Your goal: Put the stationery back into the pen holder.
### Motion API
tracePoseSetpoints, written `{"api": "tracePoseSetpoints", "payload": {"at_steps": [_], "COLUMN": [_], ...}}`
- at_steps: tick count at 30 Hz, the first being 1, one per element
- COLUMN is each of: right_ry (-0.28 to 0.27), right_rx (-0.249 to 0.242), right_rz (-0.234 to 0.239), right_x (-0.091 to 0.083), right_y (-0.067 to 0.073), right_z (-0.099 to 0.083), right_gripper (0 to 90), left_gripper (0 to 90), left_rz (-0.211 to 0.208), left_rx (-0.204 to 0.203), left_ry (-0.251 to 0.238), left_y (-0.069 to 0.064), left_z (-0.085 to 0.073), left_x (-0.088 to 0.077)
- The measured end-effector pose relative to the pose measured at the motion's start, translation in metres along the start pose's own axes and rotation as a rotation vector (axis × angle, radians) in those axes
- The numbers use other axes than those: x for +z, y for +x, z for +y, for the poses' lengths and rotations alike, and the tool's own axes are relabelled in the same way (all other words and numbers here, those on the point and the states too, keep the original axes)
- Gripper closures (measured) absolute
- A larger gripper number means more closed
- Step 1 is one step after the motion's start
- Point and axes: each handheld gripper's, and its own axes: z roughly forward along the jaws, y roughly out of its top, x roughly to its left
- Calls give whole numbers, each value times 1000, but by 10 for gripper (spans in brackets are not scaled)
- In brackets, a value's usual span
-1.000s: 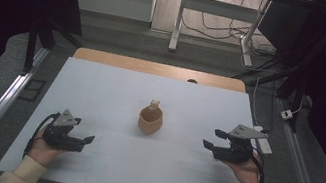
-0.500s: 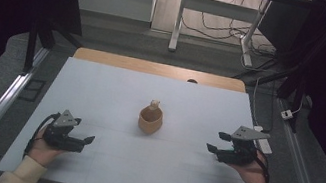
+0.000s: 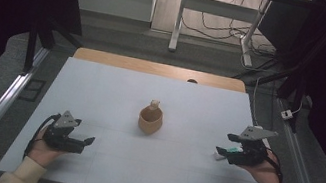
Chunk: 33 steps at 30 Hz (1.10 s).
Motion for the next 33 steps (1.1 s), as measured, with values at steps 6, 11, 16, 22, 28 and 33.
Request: {"api": "tracePoseSetpoints", "payload": {"at_steps": [6, 11, 16, 22, 28, 33], "right_ry": [76, 170, 262, 368, 396, 424], "right_rx": [-44, -127, -213, -285, -313, -347], "right_rz": [-2, 33, 64, 105, 130, 149], "right_x": [7, 15, 22, 30, 39, 49], "right_y": [-9, -13, -18, -20, -21, -21], "right_z": [-6, -8, -6, -5, -9, -11], "right_gripper": [330, 351, 353, 354, 375, 394], "left_gripper": [170, 170, 170, 170, 170, 170], "left_rz": [-6, -9, -9, -10, -9, -6], "left_rx": [-12, -6, -10, -8, -6, -9], "left_ry": [-2, 7, 6, 6, 7, 7], "left_y": [2, 2, 2, 1, 1, 2], "left_z": [0, 0, 0, -2, -2, -2], "left_x": [1, 3, 2, 2, 2, 1]}}
